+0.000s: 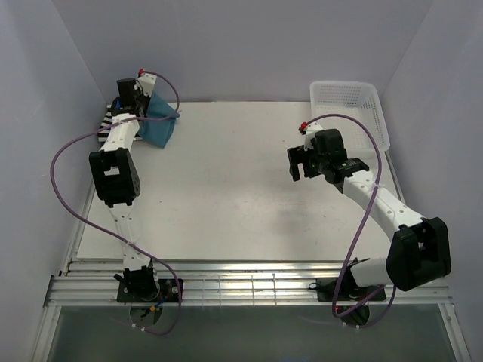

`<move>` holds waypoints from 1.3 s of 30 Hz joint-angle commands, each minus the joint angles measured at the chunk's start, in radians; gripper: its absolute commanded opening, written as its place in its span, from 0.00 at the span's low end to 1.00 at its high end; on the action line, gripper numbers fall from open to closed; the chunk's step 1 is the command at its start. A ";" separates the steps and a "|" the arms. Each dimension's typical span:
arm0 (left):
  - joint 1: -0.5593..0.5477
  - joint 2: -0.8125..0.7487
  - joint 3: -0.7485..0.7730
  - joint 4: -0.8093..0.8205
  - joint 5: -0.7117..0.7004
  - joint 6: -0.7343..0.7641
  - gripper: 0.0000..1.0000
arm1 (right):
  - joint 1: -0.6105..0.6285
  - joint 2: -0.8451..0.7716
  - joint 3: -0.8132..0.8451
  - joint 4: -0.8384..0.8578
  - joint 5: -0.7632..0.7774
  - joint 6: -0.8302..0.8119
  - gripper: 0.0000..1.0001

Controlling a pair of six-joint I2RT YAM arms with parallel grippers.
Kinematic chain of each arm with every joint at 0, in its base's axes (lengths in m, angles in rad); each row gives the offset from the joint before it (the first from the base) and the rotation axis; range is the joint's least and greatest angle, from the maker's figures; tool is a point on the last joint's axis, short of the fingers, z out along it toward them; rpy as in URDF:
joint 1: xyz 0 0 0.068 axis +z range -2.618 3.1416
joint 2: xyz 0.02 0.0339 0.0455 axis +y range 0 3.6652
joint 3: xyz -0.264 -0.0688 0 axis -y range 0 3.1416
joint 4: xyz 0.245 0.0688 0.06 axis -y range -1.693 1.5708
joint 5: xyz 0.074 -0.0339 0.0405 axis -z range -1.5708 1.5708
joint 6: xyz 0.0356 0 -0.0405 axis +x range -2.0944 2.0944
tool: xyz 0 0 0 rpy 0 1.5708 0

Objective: Fold and stack the tank tops
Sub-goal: Neatly place the folded tank top to the corner

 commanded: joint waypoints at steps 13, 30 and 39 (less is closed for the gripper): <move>0.063 -0.098 0.098 0.072 0.125 -0.060 0.00 | -0.007 0.022 0.049 0.026 -0.009 -0.004 0.90; 0.120 -0.143 0.184 0.040 0.337 -0.164 0.00 | -0.005 0.033 0.049 0.054 -0.058 0.021 0.90; 0.158 -0.060 0.106 0.045 0.381 -0.089 0.00 | -0.005 0.079 0.077 0.037 -0.056 0.027 0.90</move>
